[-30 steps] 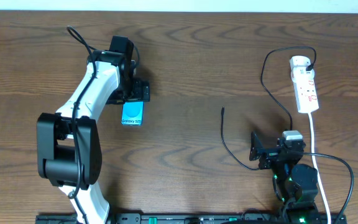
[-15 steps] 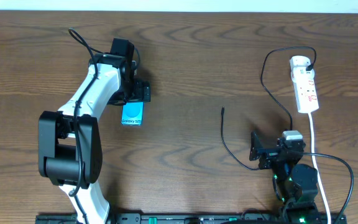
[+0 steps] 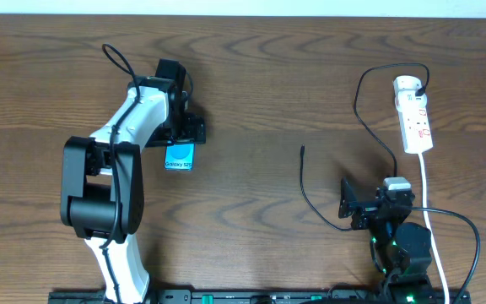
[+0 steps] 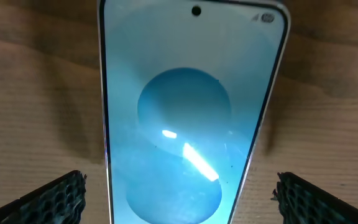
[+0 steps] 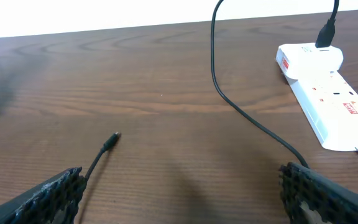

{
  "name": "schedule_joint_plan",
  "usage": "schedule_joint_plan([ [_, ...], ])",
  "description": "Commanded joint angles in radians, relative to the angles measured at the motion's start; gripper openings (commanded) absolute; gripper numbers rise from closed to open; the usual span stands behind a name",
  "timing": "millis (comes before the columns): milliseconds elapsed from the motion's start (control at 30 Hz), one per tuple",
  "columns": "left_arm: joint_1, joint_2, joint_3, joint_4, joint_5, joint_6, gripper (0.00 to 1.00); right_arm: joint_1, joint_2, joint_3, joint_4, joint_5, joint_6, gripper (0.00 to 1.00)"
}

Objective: Plug charger to phone and switch on socket
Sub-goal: 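Lower the left gripper and close it on the phone's bottom edge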

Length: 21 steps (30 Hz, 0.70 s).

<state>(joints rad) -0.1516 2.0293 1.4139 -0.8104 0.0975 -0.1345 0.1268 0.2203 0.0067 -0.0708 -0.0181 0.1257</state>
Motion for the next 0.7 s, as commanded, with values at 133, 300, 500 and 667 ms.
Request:
schedule_joint_plan([
  [133, 0.002, 0.006, -0.006, 0.013, -0.021, 0.002, 0.98, -0.001, -0.004, -0.001, -0.005, 0.008, 0.008, 0.99],
  [300, 0.002, 0.014, -0.006, 0.013, -0.029, 0.002, 0.98, -0.001, -0.004, -0.001, -0.005, 0.008, 0.008, 0.99],
  [500, 0.002, 0.043, -0.006, 0.020, -0.032, 0.002, 0.98, -0.001, -0.004, -0.001, -0.005, 0.008, 0.008, 0.99],
  [667, 0.002, 0.058, -0.006, 0.039, -0.032, 0.010, 0.98, -0.001, -0.004, -0.001, -0.005, 0.008, 0.008, 0.99],
])
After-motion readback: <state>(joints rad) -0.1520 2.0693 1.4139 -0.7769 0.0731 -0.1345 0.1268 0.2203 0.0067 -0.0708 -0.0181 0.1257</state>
